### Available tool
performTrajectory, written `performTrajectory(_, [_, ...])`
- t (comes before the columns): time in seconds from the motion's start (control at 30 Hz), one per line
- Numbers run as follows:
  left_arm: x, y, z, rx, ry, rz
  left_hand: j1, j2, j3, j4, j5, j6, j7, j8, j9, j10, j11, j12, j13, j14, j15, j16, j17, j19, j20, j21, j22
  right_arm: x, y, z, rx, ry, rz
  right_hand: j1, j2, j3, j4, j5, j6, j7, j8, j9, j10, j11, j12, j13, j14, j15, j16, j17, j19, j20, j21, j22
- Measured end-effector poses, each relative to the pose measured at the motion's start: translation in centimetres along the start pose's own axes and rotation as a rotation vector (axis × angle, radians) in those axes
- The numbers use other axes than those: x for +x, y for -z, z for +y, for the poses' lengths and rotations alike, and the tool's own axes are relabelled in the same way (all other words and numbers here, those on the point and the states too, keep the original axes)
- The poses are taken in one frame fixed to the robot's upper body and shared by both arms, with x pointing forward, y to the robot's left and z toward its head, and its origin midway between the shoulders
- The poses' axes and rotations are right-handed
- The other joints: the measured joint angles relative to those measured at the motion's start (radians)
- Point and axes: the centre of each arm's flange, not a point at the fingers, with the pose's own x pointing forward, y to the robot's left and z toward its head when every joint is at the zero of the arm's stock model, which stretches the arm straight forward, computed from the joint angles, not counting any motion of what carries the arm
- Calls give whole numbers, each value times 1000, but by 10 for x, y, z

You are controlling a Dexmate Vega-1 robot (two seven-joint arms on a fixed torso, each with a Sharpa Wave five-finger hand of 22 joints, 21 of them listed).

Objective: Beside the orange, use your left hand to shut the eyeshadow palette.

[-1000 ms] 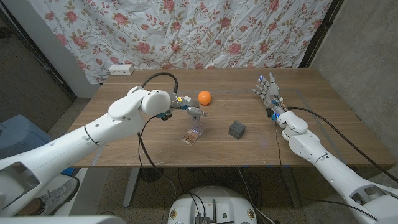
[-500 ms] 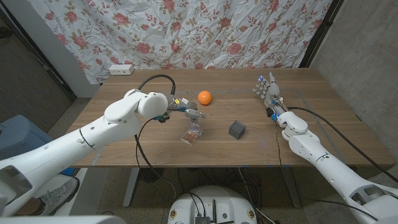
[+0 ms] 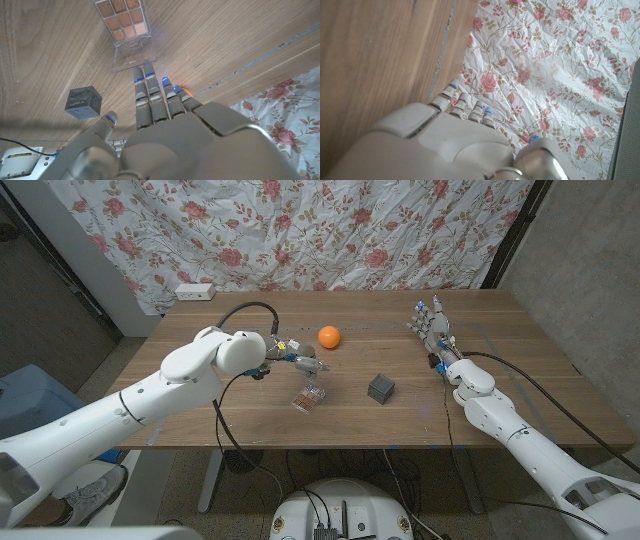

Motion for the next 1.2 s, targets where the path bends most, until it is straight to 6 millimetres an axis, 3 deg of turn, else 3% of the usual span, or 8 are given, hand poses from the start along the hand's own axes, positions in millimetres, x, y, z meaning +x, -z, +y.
performTrajectory(1.2, [-19, 3, -22, -14, -48, 21, 0, 0, 12, -4, 0, -18, 0, -15, 0, -61, -11, -31, 4, -35, 8, -23, 0, -13, -5, -22, -5, 0, 0, 0, -1, -5, 0, 0, 0, 0, 0, 0, 0, 0, 0, 0, 0, 0, 0, 0, 0, 0, 0, 0, 0, 0, 0, 0])
